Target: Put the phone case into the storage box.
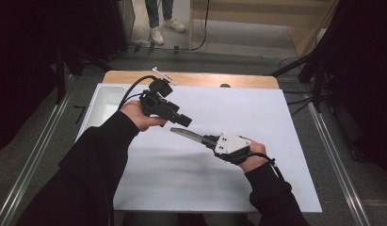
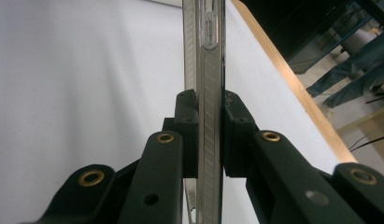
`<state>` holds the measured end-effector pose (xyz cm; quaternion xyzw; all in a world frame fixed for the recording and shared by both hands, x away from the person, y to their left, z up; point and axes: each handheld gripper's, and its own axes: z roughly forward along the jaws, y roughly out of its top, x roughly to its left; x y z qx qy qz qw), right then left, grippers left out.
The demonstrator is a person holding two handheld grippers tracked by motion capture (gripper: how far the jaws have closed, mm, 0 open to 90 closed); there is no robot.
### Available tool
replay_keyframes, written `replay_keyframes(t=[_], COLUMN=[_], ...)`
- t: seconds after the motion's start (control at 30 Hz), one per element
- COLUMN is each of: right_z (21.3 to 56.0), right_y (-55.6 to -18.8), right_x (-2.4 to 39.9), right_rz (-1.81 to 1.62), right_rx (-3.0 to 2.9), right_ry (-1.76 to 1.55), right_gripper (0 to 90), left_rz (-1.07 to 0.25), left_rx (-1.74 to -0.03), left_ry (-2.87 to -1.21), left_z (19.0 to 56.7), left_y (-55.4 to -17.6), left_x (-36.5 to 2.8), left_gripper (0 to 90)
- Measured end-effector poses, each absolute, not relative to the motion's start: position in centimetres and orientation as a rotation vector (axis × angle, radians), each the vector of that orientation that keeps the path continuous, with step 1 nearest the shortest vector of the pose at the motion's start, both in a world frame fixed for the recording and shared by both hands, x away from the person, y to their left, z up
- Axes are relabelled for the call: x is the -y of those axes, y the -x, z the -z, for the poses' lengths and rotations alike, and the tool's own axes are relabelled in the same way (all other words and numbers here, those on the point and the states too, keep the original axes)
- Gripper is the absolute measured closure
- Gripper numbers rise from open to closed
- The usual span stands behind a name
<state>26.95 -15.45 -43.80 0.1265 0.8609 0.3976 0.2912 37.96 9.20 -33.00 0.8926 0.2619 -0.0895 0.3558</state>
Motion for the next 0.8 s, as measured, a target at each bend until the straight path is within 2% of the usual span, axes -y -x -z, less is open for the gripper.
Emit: replay_keyframes(t=[0.8], right_z=[43.6], right_y=[-28.3], right_x=[17.2], right_rz=[-1.186], right_rx=[-2.377], right_ry=[-0.563], right_gripper=[77.6], left_rz=[0.093], left_rx=[-0.633], left_ry=[-2.212], left_z=[33.3], left_y=[-36.5], left_x=[-11.7], left_gripper=[14.0])
